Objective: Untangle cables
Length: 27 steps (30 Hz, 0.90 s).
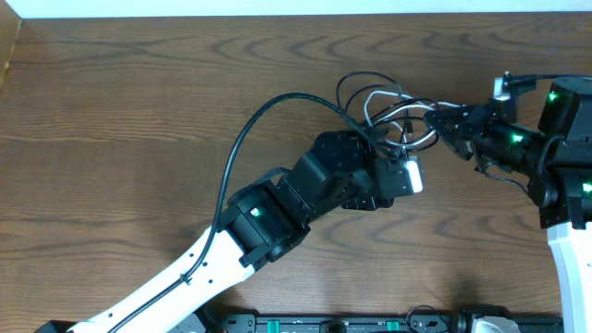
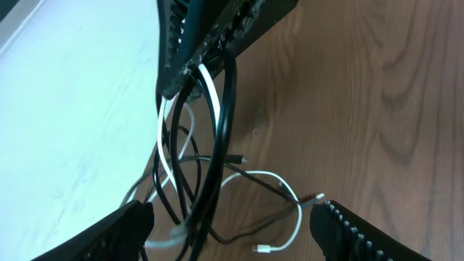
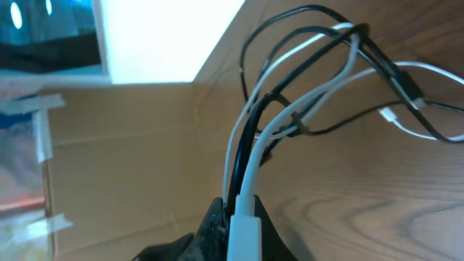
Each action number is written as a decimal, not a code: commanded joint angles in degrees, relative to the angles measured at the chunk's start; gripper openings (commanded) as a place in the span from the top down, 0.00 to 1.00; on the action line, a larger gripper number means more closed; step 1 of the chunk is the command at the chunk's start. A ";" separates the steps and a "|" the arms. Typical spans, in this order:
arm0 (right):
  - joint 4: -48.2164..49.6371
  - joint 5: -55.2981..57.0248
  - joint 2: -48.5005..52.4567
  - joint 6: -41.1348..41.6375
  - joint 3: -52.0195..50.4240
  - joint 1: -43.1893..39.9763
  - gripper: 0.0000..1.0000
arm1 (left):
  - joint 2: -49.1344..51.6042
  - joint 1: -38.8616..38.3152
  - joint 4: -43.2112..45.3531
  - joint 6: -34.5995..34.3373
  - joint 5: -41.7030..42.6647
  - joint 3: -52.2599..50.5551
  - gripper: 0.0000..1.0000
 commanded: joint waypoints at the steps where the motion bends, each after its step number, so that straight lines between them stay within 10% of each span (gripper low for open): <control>1: 1.27 -4.98 -0.15 0.57 1.31 1.38 0.99 | 0.04 -0.15 0.50 0.74 -0.50 0.85 0.26; 11: 1.42 -5.07 -0.15 -0.52 1.29 2.69 0.99 | 0.33 -0.13 1.42 0.72 -0.55 0.85 0.92; 22: 1.42 -3.21 -0.15 -9.99 1.29 2.67 0.98 | 0.15 -0.13 1.88 -0.79 -3.89 0.85 0.92; 25: 1.01 3.26 -0.15 -16.61 1.29 2.67 0.65 | -0.72 -0.13 3.91 -10.03 -9.55 0.85 0.93; 27: -0.02 8.13 -0.15 -19.19 1.29 2.67 0.19 | -1.66 -0.11 4.90 -15.06 -11.85 0.85 0.93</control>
